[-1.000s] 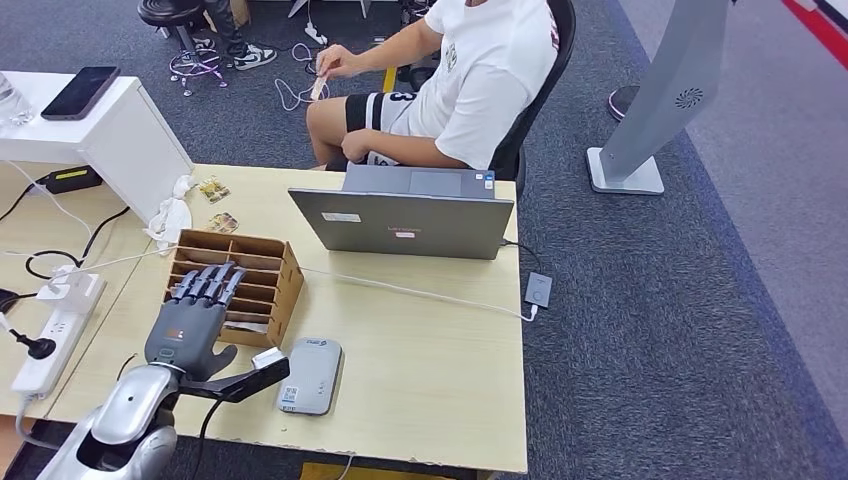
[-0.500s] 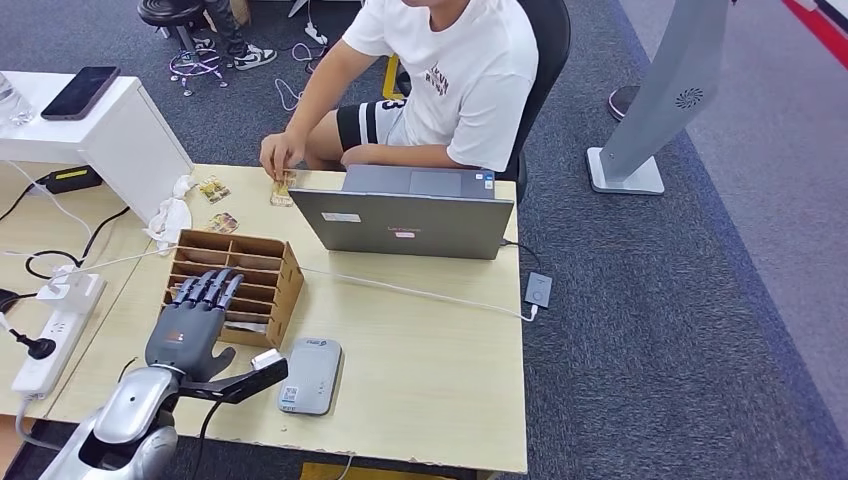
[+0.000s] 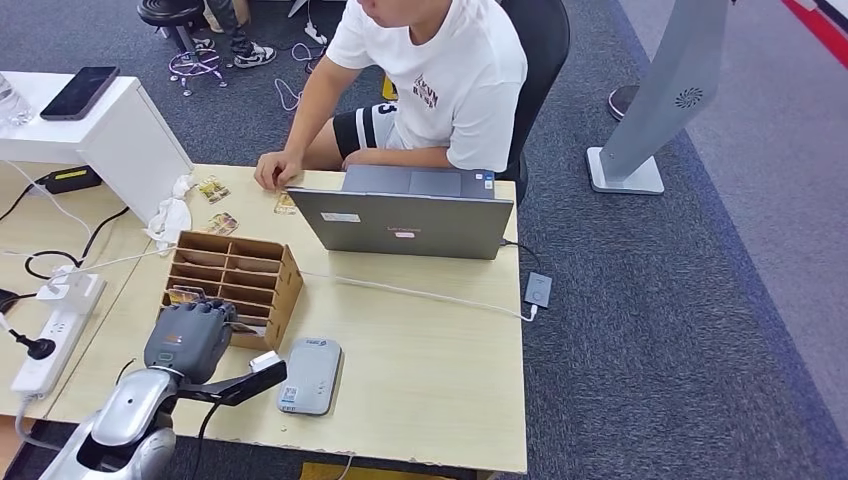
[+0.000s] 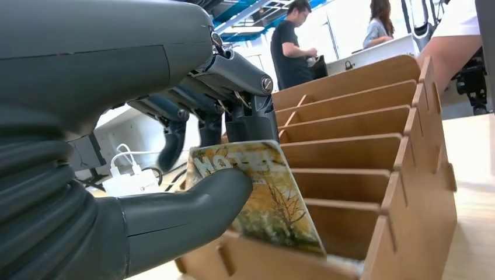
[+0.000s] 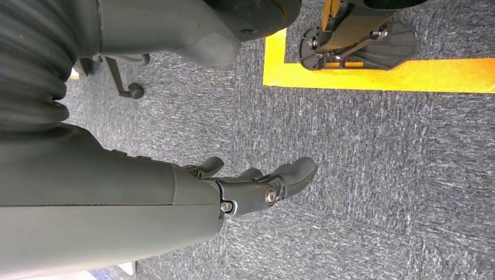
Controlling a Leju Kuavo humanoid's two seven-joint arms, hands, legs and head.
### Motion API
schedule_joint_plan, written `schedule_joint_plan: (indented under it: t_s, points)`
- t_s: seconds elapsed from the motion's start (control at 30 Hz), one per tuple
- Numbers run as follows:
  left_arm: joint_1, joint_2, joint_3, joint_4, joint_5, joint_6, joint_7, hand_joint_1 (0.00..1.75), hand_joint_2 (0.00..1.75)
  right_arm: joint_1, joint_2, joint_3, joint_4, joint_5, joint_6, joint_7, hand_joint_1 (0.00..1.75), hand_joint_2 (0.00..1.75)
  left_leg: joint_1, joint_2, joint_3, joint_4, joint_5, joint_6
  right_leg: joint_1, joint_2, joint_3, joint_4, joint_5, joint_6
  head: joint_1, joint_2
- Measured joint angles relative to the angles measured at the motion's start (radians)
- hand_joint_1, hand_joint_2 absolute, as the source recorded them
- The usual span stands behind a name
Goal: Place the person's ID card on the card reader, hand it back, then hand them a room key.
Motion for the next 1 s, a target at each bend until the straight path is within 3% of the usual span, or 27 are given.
schedule_joint_plan:
  t_s: [0.3, 0.63, 0.77, 1.0]
  points:
    - [0.022, -0.008, 0.0, -0.034, 0.039, 0.075, -0.082, 1.75, 1.75, 0.001, 0.0, 0.0, 0.0, -0.005, -0.001, -0.007, 0.0, 1.75, 0.0, 0.0, 0.0, 0.0, 0.0, 0.0, 0.0, 0.0, 0.0, 0.0, 0.0, 0.0, 0.0, 0.0]
    - [0.099, -0.019, -0.055, -0.288, 0.002, 0.236, -0.142, 1.75, 1.75, 0.006, 0.009, -0.017, 0.0, -0.035, -0.014, -0.029, 0.0, 1.75, 0.0, 0.001, 0.0, 0.0, 0.0, 0.0, 0.0, 0.001, 0.0, 0.0, 0.0, 0.0, 0.001, 0.0]
    - [0.123, -0.003, -0.091, -0.395, -0.008, 0.374, -0.168, 1.75, 1.75, 0.008, 0.012, -0.026, 0.0, -0.038, -0.015, -0.035, 0.0, 1.75, 0.0, 0.001, 0.0, 0.0, 0.0, 0.0, 0.0, 0.001, -0.001, 0.0, 0.0, 0.0, 0.001, 0.0]
    - [0.091, 0.023, -0.12, -0.52, 0.035, 0.479, -0.148, 1.75, 1.75, 0.007, 0.016, -0.039, 0.0, -0.025, -0.015, -0.032, 0.0, 1.75, 0.0, -0.001, 0.001, 0.0, 0.0, 0.0, 0.0, -0.001, -0.001, 0.0, 0.0, 0.0, 0.001, 0.0]
